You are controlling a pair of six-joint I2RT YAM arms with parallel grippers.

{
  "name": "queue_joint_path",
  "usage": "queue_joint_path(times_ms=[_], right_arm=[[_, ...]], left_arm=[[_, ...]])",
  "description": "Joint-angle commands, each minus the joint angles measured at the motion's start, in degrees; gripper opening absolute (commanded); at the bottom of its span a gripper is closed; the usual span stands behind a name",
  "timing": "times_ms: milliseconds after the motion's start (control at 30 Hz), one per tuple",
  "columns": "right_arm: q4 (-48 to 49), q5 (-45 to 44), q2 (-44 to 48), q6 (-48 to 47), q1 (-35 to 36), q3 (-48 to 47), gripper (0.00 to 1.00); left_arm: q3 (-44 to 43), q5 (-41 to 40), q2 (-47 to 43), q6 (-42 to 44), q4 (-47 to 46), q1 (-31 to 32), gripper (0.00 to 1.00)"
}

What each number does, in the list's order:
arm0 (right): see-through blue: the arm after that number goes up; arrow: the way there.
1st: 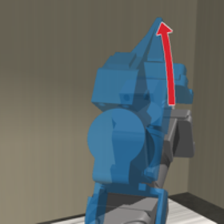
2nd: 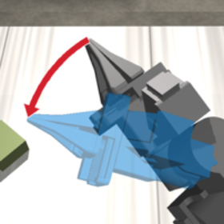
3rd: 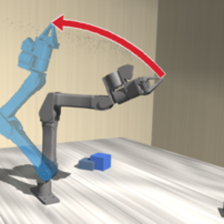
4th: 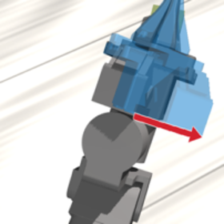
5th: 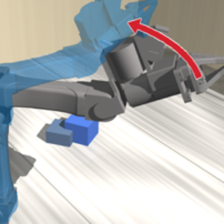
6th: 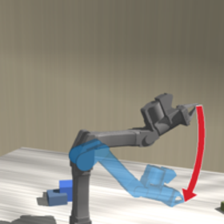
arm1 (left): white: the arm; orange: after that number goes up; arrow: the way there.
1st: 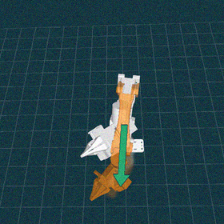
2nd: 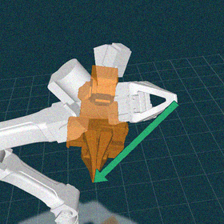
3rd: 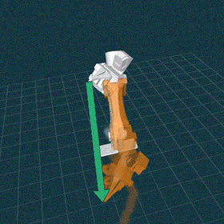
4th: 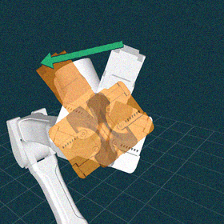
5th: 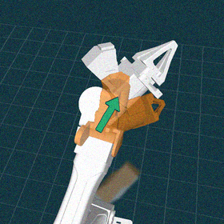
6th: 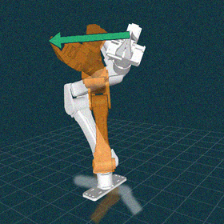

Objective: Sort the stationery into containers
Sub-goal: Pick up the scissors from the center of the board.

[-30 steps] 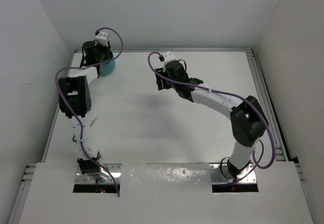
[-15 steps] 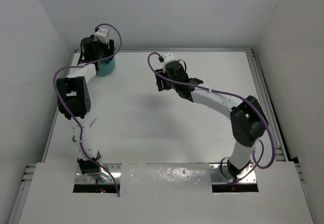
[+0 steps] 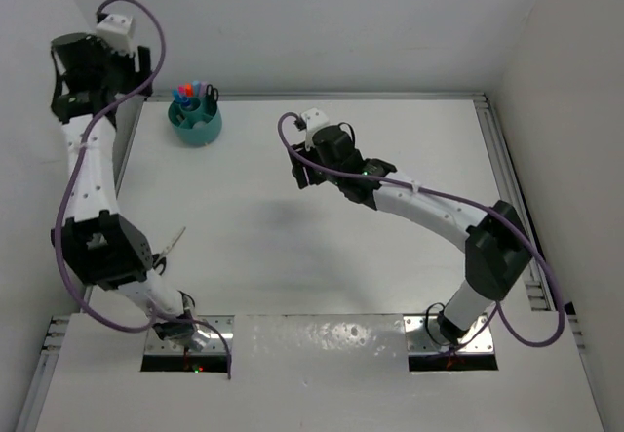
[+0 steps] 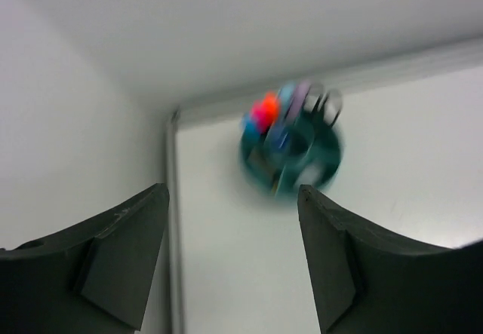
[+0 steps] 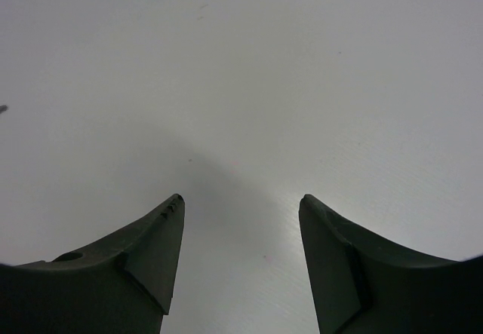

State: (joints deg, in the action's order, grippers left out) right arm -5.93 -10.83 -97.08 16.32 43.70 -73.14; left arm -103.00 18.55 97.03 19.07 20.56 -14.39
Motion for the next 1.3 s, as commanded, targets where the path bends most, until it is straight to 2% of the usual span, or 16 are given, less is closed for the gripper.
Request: queue_joint_path(times_ms=[0, 33, 133, 300, 367, 433, 467, 733, 933, 1100, 1267], right_arm=[[-0.8, -0.2, 5.7, -0.8, 2.7, 1.7, 0.62], [-1.7, -0.3, 6.4, -0.8, 3.2, 2.0, 0.62], [-2.9, -0.4, 8.5, 0.3, 5.5, 3.6, 0.62], [-4.2, -1.0, 10.7, 1.9, 10.4, 5.8, 0.62], [-4.2, -1.8, 11.6, 2.8, 12.4, 7.3, 0.62], [-4.3, -2.2, 12.1, 4.0, 13.7, 8.5, 0.62], [-4.5, -2.4, 12.3, 4.2, 15.1, 8.7, 0.62], [-7.4, -5.7, 14.6, 6.9, 19.6, 12.1, 0.62], [-6.7, -8.8, 17.2, 8.8, 20.2, 17.1, 0.62], [-6.4, -10.5, 17.3, 1.0, 19.2, 17.9, 0.65], [-5.9, -5.5, 15.3, -2.7, 16.2, 16.6, 0.64]], left_arm=[[4.4, -0.7, -7.1, 12.2, 27.8, -6.5, 0.67], [6.6, -3.1, -8.4, 14.0, 33.7, -7.6, 0.67], [18.2, -6.8, -13.4, 18.5, 39.3, -13.4, 0.65], [36.9, -5.9, -20.8, 23.9, 39.8, -24.0, 0.62], [41.7, -5.3, -23.4, 25.1, 39.0, -26.3, 0.61], [41.7, -5.3, -24.8, 25.3, 38.1, -27.3, 0.61], [46.4, -5.2, -25.7, 25.9, 37.8, -28.5, 0.61], [53.6, -5.0, -28.7, 27.9, 36.3, -33.9, 0.6], [53.8, -4.0, -27.8, 27.4, 36.2, -34.9, 0.6], [50.4, -3.1, -24.9, 23.0, 38.2, -34.9, 0.58], [52.3, -4.5, -25.6, 19.4, 37.0, -34.9, 0.52]])
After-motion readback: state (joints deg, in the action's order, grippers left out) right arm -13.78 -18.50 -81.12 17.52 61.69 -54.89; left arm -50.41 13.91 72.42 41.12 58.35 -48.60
